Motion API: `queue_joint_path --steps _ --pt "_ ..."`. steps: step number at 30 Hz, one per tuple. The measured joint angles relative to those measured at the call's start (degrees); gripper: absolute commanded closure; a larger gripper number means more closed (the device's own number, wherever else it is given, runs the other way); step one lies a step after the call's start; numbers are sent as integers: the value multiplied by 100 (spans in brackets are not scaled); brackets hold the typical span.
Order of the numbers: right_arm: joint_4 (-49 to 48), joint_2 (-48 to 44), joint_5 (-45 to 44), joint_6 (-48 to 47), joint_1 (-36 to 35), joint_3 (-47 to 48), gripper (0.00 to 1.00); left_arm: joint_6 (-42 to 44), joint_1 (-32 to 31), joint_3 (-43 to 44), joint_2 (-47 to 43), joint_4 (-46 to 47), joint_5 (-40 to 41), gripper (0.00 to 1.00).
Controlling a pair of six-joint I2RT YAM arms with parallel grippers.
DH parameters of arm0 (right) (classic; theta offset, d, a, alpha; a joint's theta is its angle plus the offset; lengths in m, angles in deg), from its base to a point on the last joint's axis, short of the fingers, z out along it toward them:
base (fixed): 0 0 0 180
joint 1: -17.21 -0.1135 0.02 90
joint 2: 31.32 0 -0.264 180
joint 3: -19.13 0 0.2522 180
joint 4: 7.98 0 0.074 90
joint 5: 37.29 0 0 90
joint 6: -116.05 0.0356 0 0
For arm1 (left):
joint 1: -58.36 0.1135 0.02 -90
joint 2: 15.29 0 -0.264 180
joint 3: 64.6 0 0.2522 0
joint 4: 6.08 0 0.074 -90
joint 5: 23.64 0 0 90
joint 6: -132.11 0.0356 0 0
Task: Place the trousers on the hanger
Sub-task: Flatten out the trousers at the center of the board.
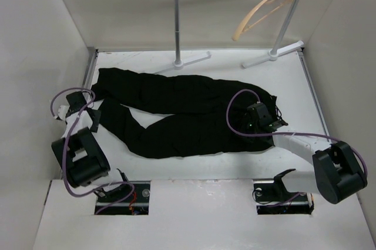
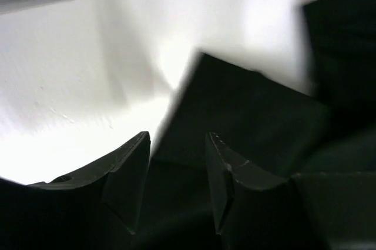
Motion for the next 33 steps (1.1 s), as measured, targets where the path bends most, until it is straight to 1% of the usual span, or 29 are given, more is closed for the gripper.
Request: queue_joint_path --steps 3,5,6,7,9,10,11,13,14,16,19,21,24,26,28,33 --pt "0 0 13 2 0 0 66 22 46 -2 573 26 -92 60" --pt "0 0 17 2 0 0 65 35 9 7 765 98 -160 59" --pt "0 0 17 2 0 0 65 37 -13 15 767 223 -203 60" --pt "0 0 17 2 0 0 63 37 -59 17 782 348 -221 67" --pt "0 0 17 4 0 0 59 37 -181 15 848 542 -310 88" --pt "0 0 17 7 0 0 57 33 -227 15 874 599 -341 93" --pt "0 0 15 7 0 0 55 42 -278 11 883 636 -374 96" --pt "0 0 13 9 7 0 54 20 -343 -35 787 684 -442 98" --pt "-4 0 15 17 17 0 53 -2 -354 -72 647 675 -472 99" --pt "-11 0 15 31 87 0 53 -55 -367 -138 87 542 -518 99" --pt "-15 0 15 94 197 0 53 -138 -468 -81 -1244 267 -514 99" --pt "-17 0 15 140 227 0 53 -179 -603 129 -2092 79 -509 99" --pt "-20 0 15 208 229 0 52 -308 -787 476 -3058 -76 -525 99" --pt "-20 0 17 243 227 0 51 -402 -833 564 -3436 -203 -535 99" --pt "-20 0 17 260 227 0 50 -481 -870 614 -3635 -363 -568 99" --pt "-22 0 17 262 229 0 48 -590 -966 636 -3504 -750 -662 99"
